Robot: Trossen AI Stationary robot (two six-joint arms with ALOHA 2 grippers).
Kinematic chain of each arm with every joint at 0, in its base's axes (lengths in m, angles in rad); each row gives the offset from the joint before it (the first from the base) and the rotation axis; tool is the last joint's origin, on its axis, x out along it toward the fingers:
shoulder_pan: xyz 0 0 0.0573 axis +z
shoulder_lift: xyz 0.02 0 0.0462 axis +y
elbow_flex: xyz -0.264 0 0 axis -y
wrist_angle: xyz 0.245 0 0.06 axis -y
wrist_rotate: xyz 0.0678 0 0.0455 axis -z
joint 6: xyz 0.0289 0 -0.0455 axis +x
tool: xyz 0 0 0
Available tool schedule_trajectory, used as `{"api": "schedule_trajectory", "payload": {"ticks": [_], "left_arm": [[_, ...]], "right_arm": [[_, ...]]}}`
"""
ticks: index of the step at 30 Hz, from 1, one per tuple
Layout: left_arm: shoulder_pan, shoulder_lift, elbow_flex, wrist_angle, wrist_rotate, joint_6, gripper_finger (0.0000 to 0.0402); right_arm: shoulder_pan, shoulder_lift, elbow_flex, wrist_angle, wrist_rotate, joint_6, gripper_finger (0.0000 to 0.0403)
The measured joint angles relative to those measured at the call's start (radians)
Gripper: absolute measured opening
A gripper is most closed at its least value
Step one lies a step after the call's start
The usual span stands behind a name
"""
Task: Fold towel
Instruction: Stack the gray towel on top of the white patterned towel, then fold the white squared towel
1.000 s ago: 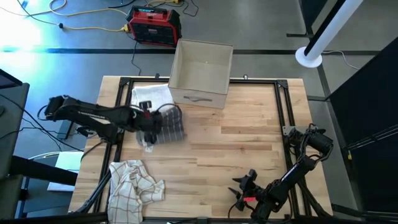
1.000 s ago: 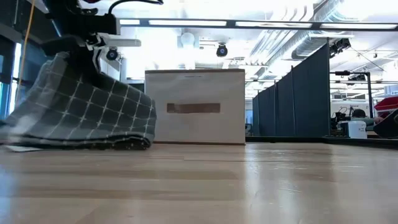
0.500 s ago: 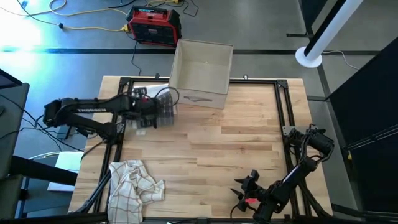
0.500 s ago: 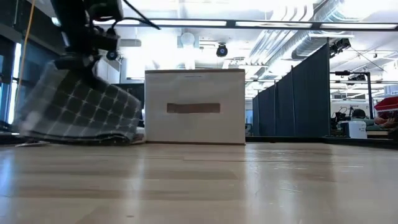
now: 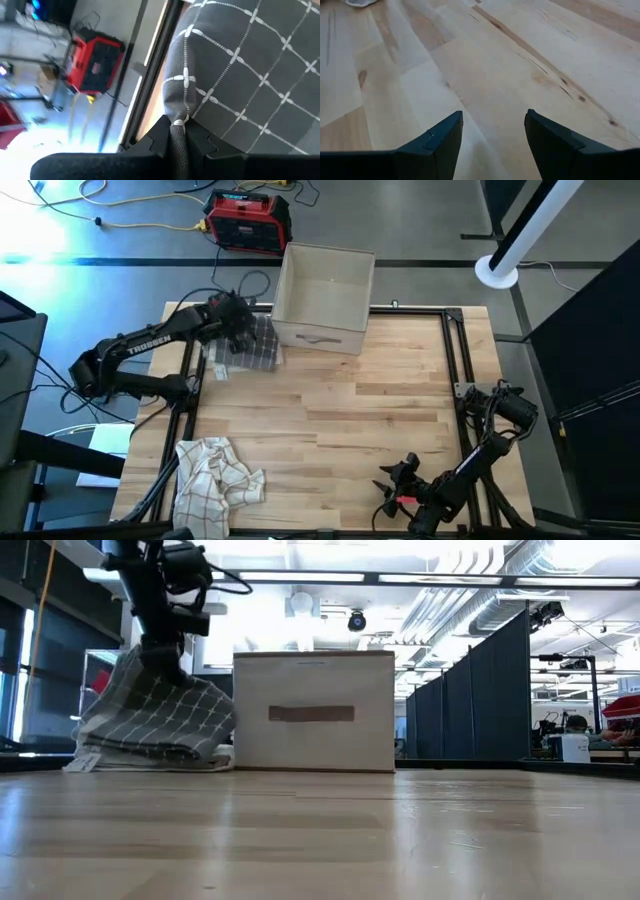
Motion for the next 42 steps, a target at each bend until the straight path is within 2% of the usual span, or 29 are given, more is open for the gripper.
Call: {"api": "schedule_trajectory", "payload": {"ticks": [6,12,14,19,21,24,26,28,33,38,42], "left_arm": [[0.069,0.002,-0.009,0.01,0.017,-0.141,0.0016],[0.099,0.003,-0.045,0.077,0.027,-0.193,0.0018],[0.107,0.003,-0.05,0.119,0.032,-0.2,0.0035],[0.131,0.003,-0.051,0.195,0.031,-0.239,0.0114],[0.137,0.002,-0.051,0.19,0.001,-0.269,0.0147],[0.135,0.0,-0.047,0.151,-0.128,-0.284,0.0183],[0.117,-0.001,-0.023,0.088,-0.236,-0.347,0.0192],[0.089,-0.008,0.005,0.024,-0.255,-0.387,0.019],[-0.035,-0.039,0.021,-0.048,-0.042,-0.484,0.0157],[-0.235,-0.051,0.021,-0.033,0.196,-0.542,0.0107],[-0.442,-0.051,0.021,0.051,0.241,-0.575,0.0056]], "right_arm": [[0.0,0.0,0.0,-0.008,0.007,0.0,0.0199],[0.0,0.0,0.0,-0.006,0.015,0.0,0.0199],[0.0,0.0,0.0,-0.003,0.014,0.005,0.0199],[0.0,0.0,0.0,0.001,0.001,0.026,0.0199],[0.0,0.0,0.0,0.006,-0.001,0.026,0.0199],[0.0,0.0,0.0,0.009,-0.001,0.026,0.0199],[0.0,0.0,0.0,0.009,-0.001,0.026,0.0199],[0.0,0.0,0.0,0.01,-0.001,0.026,0.0199],[-0.003,0.0,0.0,0.01,0.012,0.026,0.0199],[-0.015,0.0,0.0,0.032,0.034,0.025,0.0199],[-0.052,-0.038,0.0,0.048,0.028,-0.014,0.0199]]}}
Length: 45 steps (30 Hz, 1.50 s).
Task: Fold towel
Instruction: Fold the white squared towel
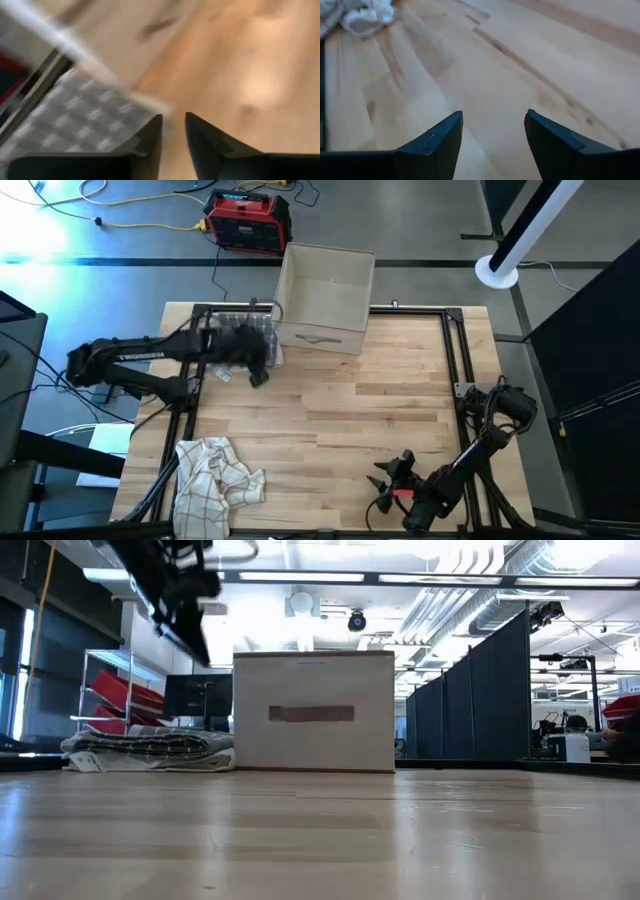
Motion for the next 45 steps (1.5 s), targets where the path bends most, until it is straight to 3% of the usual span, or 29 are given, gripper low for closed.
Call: {"api": "schedule_trajectory", "payload": {"ticks": [5,12,16,21,28,35,41,45], "left_arm": [[-0.27,0.0,0.0,0.083,-0.039,-0.06,0.0005],[-0.638,0.0,-0.044,0.082,-0.028,-0.206,0.0002],[-0.825,0.021,-0.091,0.088,0.056,-0.42,0.0008],[-0.985,0.097,-0.108,0.11,0.097,-0.608,0.0044],[-1.027,0.192,-0.108,0.048,0.115,-0.665,0.0123],[-1.027,0.287,-0.107,-0.016,0.218,-0.692,0.0173],[-1.027,0.364,-0.106,0.045,0.395,-0.647,0.0159],[-1.027,0.421,-0.106,0.038,0.435,-0.639,0.0087]], "right_arm": [[-0.046,-0.085,0.0,0.06,-0.013,-0.206,0.0199],[-0.098,-0.166,0.0,0.206,-0.027,-0.548,0.0199],[-0.119,-0.171,0.0,0.204,-0.03,-0.608,0.0199],[-0.144,-0.168,0.0,0.191,-0.03,-0.623,0.0199],[-0.179,-0.168,0.0,0.191,-0.029,-0.644,0.0199],[-0.177,-0.168,0.0,0.194,-0.069,-0.614,0.0199],[-0.16,-0.168,0.0,0.192,-0.076,-0.573,0.0199],[-0.161,-0.168,0.0,0.191,-0.075,-0.572,0.0199]]}}
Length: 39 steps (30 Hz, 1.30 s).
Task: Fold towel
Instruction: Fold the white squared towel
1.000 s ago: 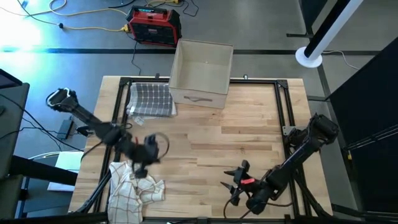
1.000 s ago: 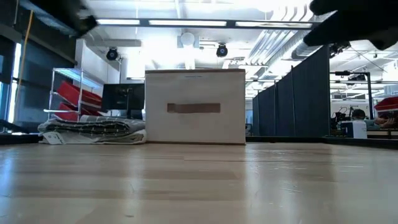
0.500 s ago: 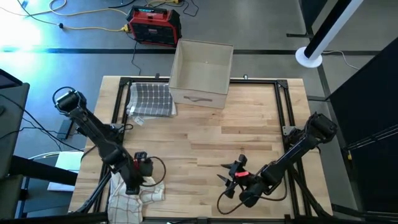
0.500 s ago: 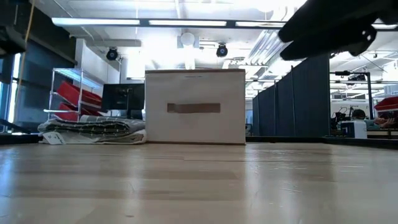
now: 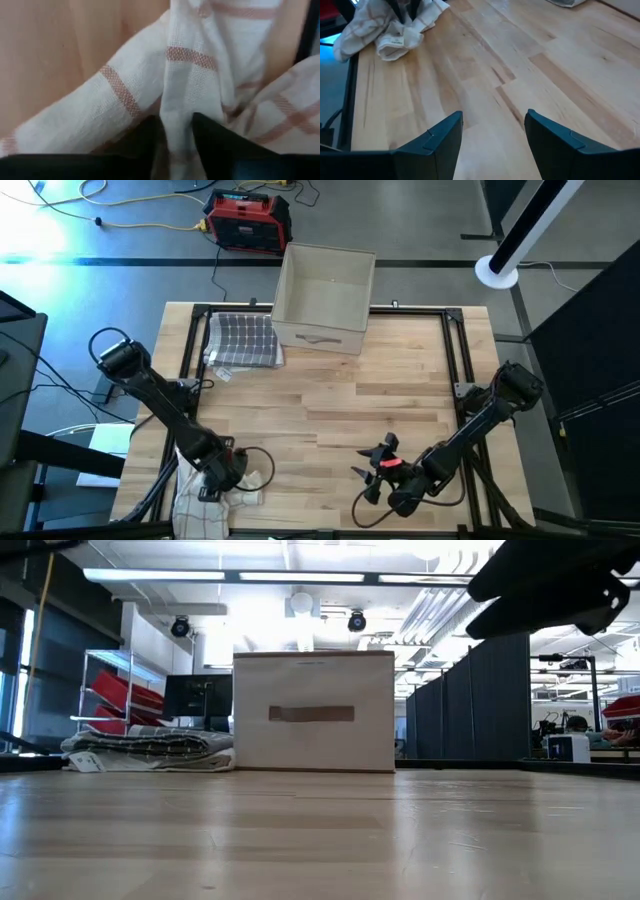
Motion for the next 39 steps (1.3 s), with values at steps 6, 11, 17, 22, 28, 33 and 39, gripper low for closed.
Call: {"api": "schedule_trajectory", "payload": {"ticks": [6,11,17,22,28,33,39], "left_arm": [[0.049,0.029,0.001,0.111,-0.1,0.07,0.0011],[0.178,0.012,0.06,0.228,-0.283,0.22,0.0003],[0.37,0.005,0.191,0.369,-0.359,0.541,0.0002],[0.513,0.005,0.308,0.391,-0.423,0.684,0.0001],[0.601,-0.005,0.46,0.225,-0.591,0.739,0.0001],[0.602,-0.031,0.584,0.214,-0.586,0.786,0.0001],[0.577,-0.044,0.675,0.107,-0.633,0.758,0.0]], "right_arm": [[0.0,0.0,0.0,-0.01,0.001,-0.001,0.0199],[0.0,0.0,0.0,-0.02,0.018,-0.001,0.0199],[0.003,0.0,0.0,-0.028,-0.024,0.007,0.0199],[0.021,0.0,0.0,-0.022,-0.026,0.06,0.0199],[0.082,0.0,0.0,-0.028,0.004,0.144,0.0199],[0.112,0.0,0.0,-0.052,0.105,0.187,0.0199],[0.114,-0.001,0.0,-0.063,0.212,0.184,0.0199]]}}
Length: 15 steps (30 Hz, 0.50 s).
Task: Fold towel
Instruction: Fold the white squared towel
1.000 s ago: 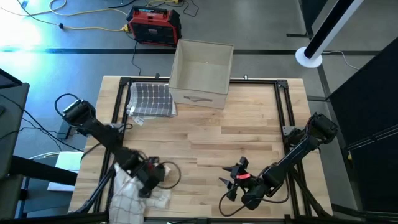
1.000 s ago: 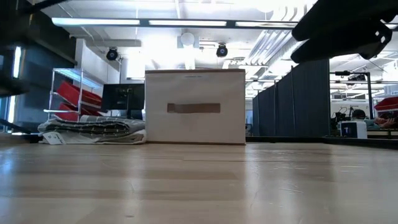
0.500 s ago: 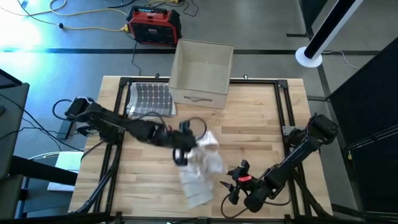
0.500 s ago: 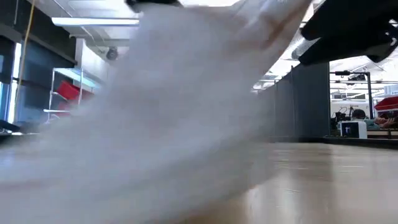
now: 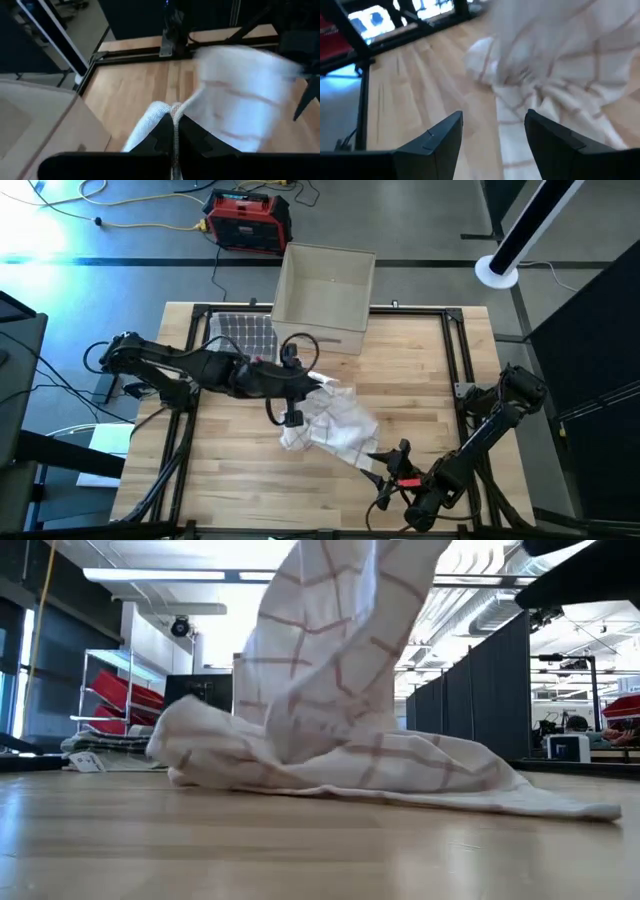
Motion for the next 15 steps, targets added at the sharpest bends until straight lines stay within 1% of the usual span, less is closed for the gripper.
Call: {"api": "schedule_trajectory", "payload": {"ticks": [4,8,10,12,15], "left_arm": [[-0.025,0.005,-0.017,-0.109,-0.019,-0.06,0.0],[-0.05,0.008,-0.083,-0.151,-0.019,-0.113,0.0],[-0.062,0.008,-0.125,-0.128,-0.019,-0.13,0.0],[-0.069,0.008,-0.17,-0.069,-0.019,-0.136,0.0],[-0.076,0.012,-0.248,0.105,0.011,-0.124,0.0]], "right_arm": [[-0.005,-0.001,0.0,-0.004,0.072,0.0,0.0199],[-0.015,-0.001,0.0,-0.004,0.069,-0.01,0.0199],[-0.021,-0.001,0.0,-0.004,0.062,-0.012,0.0199],[-0.031,-0.001,0.0,-0.004,0.059,-0.012,0.0199],[-0.05,-0.001,0.0,0.003,0.057,-0.028,0.0199]]}}
